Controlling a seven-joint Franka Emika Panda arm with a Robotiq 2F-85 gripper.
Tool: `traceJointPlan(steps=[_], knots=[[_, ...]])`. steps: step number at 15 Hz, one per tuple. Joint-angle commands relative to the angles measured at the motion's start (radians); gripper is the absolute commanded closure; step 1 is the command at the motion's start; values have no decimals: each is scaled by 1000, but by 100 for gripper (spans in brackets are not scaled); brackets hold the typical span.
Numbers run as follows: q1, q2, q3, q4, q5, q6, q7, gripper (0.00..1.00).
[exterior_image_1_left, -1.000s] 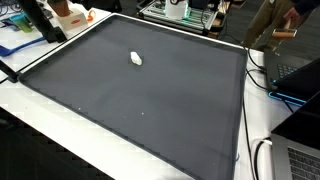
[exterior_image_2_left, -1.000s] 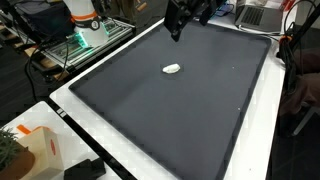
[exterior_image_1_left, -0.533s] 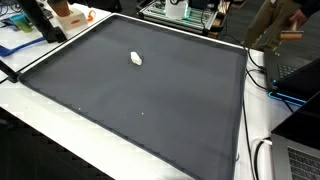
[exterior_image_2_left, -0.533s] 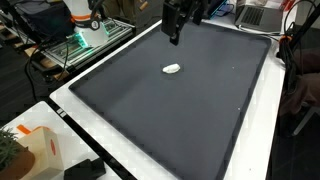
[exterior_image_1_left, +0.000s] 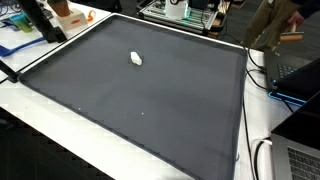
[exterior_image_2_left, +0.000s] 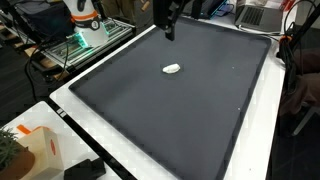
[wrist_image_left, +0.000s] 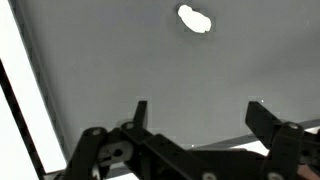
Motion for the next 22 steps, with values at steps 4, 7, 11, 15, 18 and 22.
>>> traceJointPlan(steps=[4,7,11,15,18,22], knots=[[-4,-299,-14,-286,-11,-54,-14,0],[3,-275,-20,-239,-7,-70,-29,0],[11,-359,-21,-307,-8,-68,-51,0],[11,-358,-21,-313,-8,-67,-57,0],[16,-479,-15,-439,-15,3,-39,0],[25,-668,-8,-634,-44,96,-41,0]])
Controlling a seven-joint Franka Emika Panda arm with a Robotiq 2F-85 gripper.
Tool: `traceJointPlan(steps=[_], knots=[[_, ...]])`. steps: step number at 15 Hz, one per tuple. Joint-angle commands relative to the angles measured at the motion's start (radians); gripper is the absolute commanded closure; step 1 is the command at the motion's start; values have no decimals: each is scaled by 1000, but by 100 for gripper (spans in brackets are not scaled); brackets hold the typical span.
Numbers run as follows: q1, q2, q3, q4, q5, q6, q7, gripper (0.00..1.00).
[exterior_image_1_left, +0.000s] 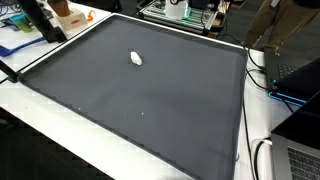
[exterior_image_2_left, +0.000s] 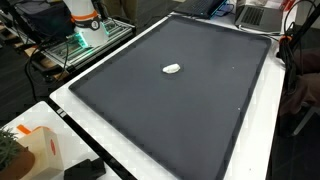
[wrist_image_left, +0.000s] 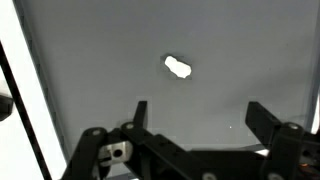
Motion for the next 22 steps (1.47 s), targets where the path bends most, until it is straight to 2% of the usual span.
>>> traceJointPlan(steps=[1,4,7,8,10,12,22], knots=[[19,-243,10,-245,-51,93,17,0],[48,-408,57,-392,-105,138,25,0],[110,-529,131,-480,-128,153,57,0],[97,-424,81,-386,-117,115,33,0],[127,-490,119,-434,-124,121,64,0],[131,-517,123,-452,-128,123,67,0],[130,-517,119,-455,-129,132,66,0]])
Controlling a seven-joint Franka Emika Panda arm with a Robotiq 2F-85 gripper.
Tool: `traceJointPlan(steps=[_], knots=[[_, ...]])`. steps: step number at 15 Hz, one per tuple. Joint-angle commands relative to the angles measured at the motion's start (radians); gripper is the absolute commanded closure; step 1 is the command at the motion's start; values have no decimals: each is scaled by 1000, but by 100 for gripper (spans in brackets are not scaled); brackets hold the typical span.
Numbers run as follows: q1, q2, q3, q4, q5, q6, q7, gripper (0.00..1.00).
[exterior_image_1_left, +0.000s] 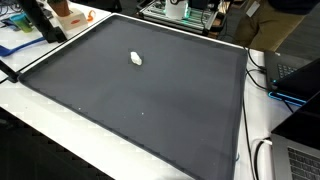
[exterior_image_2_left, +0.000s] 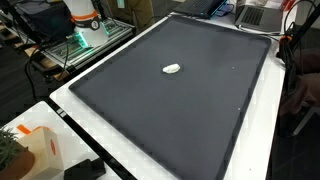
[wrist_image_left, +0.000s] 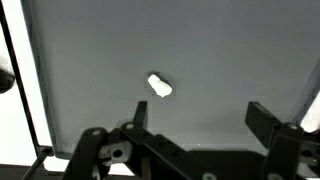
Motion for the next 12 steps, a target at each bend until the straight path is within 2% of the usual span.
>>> traceJointPlan(steps=[1,12], knots=[[24,1,-19,1,-15,-1,13,0],[32,21,-1,32,-15,-9,33,0]])
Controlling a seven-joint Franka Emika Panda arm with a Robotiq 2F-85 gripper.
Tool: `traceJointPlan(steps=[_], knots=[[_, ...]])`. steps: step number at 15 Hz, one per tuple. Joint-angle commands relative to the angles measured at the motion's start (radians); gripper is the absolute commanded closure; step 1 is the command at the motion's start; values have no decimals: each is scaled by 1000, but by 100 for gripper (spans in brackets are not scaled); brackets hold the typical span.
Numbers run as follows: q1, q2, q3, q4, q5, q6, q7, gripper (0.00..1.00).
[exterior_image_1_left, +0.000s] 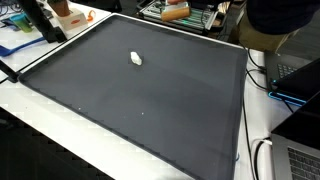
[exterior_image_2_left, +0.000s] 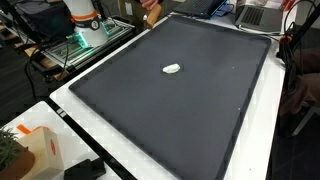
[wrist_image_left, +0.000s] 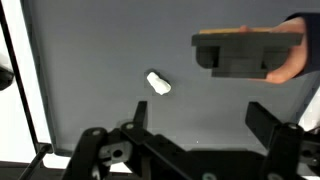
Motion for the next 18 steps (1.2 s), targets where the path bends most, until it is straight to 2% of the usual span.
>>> traceJointPlan(steps=[1,18], knots=[[29,28,-1,33,-14,-10,28,0],[68,87,-5,92,-12,-17,19,0]])
